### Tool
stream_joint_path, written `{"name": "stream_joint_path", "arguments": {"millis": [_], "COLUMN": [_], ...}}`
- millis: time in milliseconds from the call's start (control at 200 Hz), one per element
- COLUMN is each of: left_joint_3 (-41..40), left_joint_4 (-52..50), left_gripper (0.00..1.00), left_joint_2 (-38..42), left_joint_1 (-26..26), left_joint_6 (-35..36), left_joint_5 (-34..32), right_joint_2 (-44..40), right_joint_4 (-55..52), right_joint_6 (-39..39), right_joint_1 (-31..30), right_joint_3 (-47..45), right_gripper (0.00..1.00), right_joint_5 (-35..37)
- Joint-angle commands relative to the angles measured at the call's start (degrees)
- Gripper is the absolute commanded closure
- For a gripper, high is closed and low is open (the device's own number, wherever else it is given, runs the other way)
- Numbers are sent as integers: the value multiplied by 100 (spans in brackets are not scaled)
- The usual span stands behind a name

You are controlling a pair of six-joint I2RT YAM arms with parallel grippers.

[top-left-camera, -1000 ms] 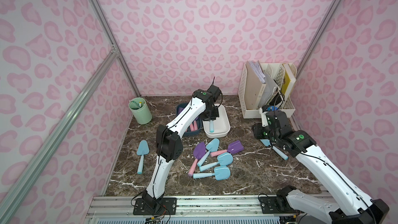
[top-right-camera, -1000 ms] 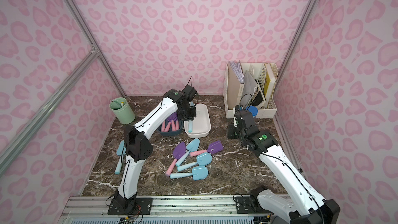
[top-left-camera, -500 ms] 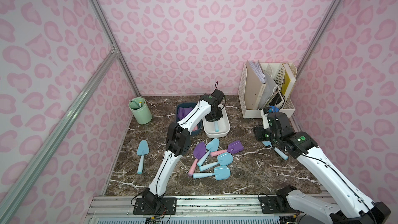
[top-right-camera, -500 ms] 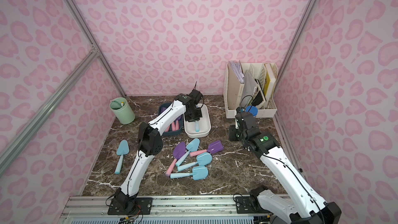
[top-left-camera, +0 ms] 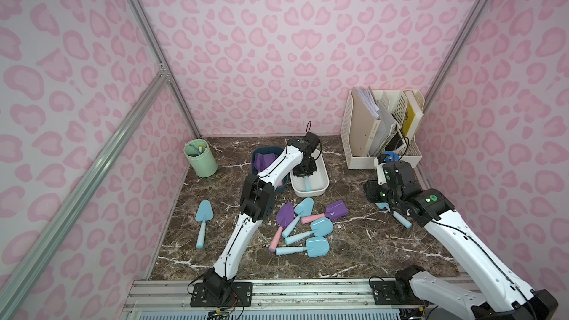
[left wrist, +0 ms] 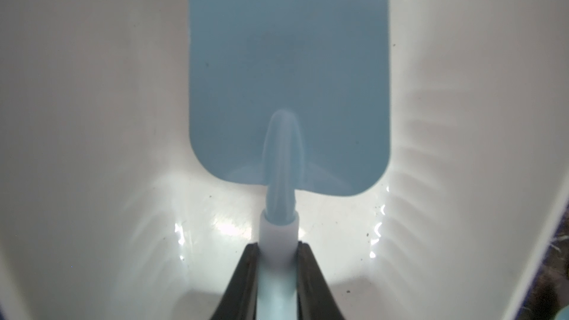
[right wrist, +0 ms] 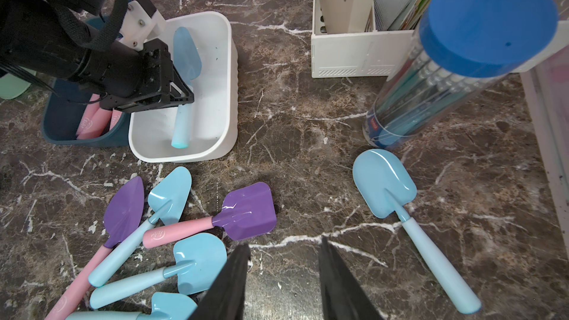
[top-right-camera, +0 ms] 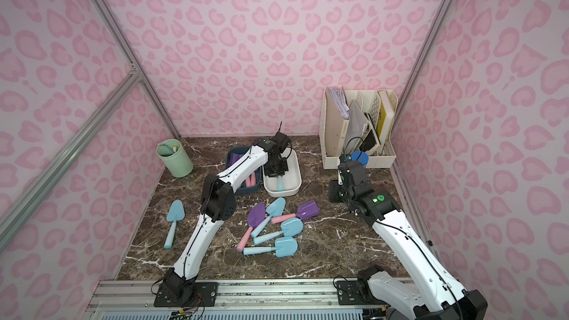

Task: Sort the small shovels by color and place them into the storage box
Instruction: Place the shovel in the storage box.

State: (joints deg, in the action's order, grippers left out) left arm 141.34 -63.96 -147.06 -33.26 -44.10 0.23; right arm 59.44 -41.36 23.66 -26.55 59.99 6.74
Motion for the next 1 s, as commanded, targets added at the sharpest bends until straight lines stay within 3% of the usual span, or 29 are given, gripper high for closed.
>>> {"name": "stream_joint_path", "arguments": {"millis": [0, 725, 995], "left_joint_3": [50, 30, 25], "left_joint_4": [-72, -169, -160], "left_gripper": [90, 85, 79], "left_joint_2": [-59, -181, -191], "left_joint_1": [21, 117, 122], "left_joint_6": [107, 133, 146], "left_joint_5": [-111, -134, -114], "right_joint_2": [6, 14, 42], "right_joint_4": [-3, 50, 72], "right_joint_6": [-66, -109, -127], "right_joint_1": [10, 124, 165], "right_joint_3": [22, -101, -156], "right_gripper": [57, 57, 56], "right_joint_5": [-15, -68, -69]}}
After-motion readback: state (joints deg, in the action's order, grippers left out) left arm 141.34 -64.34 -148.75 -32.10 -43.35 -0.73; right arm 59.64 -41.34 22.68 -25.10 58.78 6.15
